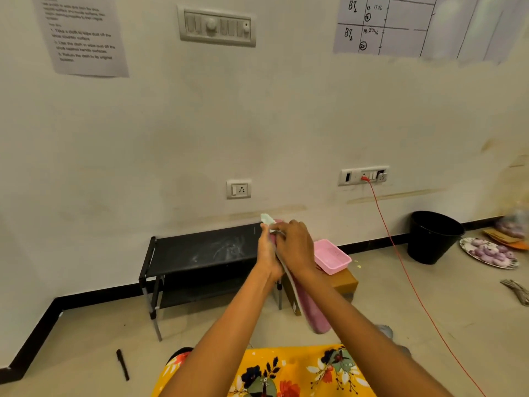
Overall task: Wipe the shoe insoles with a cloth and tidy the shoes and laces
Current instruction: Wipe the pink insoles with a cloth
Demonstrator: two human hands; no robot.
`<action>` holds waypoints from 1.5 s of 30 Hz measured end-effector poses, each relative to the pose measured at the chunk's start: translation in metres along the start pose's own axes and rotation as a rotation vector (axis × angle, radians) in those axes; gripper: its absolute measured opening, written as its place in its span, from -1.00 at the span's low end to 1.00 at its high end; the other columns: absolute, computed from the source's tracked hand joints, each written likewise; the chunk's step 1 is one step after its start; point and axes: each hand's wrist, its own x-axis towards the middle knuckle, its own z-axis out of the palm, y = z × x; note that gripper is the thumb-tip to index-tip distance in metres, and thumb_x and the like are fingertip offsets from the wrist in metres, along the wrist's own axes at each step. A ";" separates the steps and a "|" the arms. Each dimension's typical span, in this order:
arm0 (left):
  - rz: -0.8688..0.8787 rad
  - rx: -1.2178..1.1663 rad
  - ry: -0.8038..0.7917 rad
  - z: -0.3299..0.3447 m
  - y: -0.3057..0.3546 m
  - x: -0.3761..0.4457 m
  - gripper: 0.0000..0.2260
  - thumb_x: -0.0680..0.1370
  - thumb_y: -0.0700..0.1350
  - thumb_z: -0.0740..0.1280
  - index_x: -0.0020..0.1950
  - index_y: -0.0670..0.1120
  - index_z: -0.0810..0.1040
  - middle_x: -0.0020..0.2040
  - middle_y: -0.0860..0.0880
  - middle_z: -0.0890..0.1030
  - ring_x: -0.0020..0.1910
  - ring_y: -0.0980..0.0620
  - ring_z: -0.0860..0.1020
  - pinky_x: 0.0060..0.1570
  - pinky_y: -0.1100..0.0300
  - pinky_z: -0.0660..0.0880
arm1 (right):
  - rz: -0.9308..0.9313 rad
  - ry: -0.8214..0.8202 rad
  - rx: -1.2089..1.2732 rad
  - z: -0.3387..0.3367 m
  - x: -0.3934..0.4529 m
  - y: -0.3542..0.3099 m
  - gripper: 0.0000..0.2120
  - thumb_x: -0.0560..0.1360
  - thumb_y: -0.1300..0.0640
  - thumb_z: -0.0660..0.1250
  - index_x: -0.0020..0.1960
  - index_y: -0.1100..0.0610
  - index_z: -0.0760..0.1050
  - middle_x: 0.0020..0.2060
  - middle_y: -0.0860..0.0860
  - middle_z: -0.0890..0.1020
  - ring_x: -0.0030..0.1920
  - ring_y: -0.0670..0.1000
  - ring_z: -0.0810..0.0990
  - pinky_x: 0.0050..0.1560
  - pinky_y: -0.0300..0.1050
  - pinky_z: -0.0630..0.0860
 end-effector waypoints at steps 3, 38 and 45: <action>0.006 -0.002 0.030 -0.012 0.002 0.000 -0.43 0.59 0.25 0.01 -0.16 -0.11 0.65 -0.31 -0.14 0.66 -0.13 -0.09 0.55 -0.05 0.05 0.46 | -0.063 -0.226 0.158 -0.003 -0.008 0.010 -0.78 0.54 0.17 0.25 0.11 0.09 0.62 0.05 0.09 0.64 0.03 0.04 0.60 0.02 -0.27 0.41; 0.039 -0.072 0.050 -0.019 0.020 0.013 -0.40 0.57 0.30 0.01 0.11 -0.19 0.51 -0.23 -0.19 0.62 -0.15 -0.12 0.56 -0.06 0.02 0.50 | -0.121 -0.116 0.008 -0.003 -0.002 0.027 -0.77 0.56 0.01 0.21 0.05 0.09 0.57 -0.10 0.02 0.58 -0.05 -0.02 0.43 -0.23 -0.21 0.31; 0.116 -0.097 0.065 -0.029 0.016 0.015 -0.48 0.59 0.28 -0.03 0.33 -0.01 0.42 -0.23 -0.18 0.67 -0.09 -0.15 0.57 -0.01 -0.01 0.48 | -0.094 -0.138 0.046 0.000 -0.008 0.044 -0.79 0.53 -0.05 0.27 0.02 0.00 0.61 -0.12 0.01 0.64 -0.08 -0.05 0.43 -0.29 -0.25 0.27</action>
